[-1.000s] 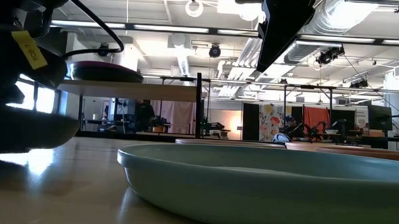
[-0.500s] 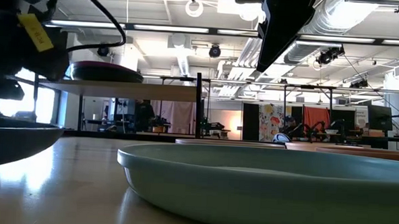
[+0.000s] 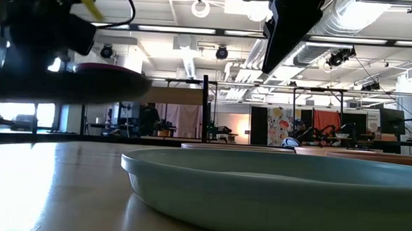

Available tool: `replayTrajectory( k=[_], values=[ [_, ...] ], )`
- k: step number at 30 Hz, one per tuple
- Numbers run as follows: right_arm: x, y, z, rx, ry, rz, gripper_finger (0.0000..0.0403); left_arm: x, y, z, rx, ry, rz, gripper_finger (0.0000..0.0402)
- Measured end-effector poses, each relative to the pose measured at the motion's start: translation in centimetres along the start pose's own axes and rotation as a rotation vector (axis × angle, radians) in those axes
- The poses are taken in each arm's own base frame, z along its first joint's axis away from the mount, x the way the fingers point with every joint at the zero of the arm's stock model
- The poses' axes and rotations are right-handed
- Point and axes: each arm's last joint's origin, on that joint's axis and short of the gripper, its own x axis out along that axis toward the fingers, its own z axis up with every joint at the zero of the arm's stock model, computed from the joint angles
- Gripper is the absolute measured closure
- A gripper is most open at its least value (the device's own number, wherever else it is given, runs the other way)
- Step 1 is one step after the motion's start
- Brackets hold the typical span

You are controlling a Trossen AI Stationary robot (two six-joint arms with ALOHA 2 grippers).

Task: Place and stack plates onto a shelf
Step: Stack the black plate on top of the violet plate on the shelf

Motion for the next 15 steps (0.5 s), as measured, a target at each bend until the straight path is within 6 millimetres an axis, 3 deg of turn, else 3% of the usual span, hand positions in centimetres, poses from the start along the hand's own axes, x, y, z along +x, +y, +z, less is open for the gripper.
replayTrajectory(
  k=[5,15],
  values=[
    [0.1,-0.8,0.4,-0.042,-0.018,-0.029,0.0277,-3.2,1.0,1.2,-0.069,-0.149,-0.036,0.0401],
    [0.7,-5.0,1.8,-0.144,-0.067,-0.092,0.0277,-12.6,1.8,4.1,-0.139,-0.473,0.144,0.0401]
  ],
)
